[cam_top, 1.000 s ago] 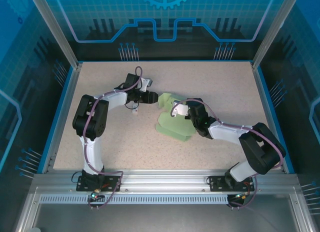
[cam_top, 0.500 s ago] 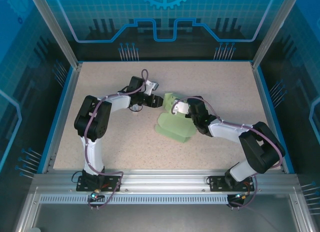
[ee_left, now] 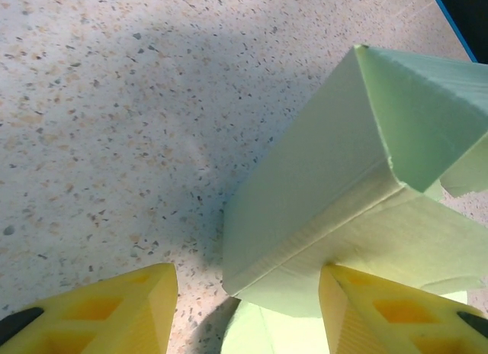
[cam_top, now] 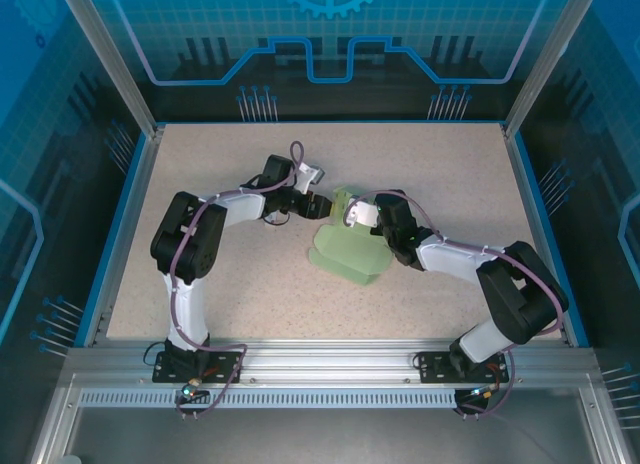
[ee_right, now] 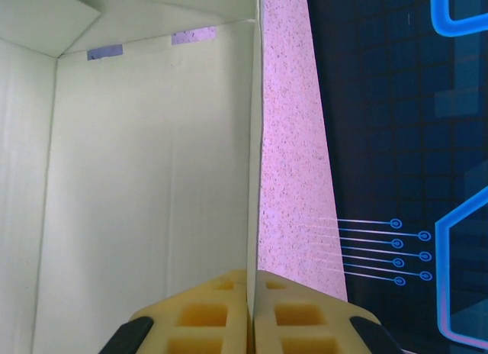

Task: Fold the paper box

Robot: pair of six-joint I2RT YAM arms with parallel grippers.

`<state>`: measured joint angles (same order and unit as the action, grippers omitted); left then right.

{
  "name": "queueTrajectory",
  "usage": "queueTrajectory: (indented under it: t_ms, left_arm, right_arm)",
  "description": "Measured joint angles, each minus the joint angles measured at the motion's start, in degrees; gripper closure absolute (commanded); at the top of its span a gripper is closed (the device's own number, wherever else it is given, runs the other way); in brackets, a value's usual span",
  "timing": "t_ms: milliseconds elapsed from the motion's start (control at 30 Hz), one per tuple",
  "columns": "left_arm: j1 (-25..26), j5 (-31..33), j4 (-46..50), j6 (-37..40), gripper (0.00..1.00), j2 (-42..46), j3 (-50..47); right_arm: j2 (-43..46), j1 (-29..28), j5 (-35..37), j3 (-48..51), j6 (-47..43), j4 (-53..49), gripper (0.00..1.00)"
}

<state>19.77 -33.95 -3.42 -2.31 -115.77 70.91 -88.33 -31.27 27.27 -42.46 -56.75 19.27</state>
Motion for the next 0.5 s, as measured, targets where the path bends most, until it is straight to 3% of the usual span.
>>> queueTrajectory:
  t_ms: [500]
  left_arm:
    - [0.87, -1.92, -4.61, 1.01, 0.46, 0.0, -0.37]
  right_arm:
    - [-0.09, 1.33, -2.27, -1.18, 1.53, -2.54, 0.92]
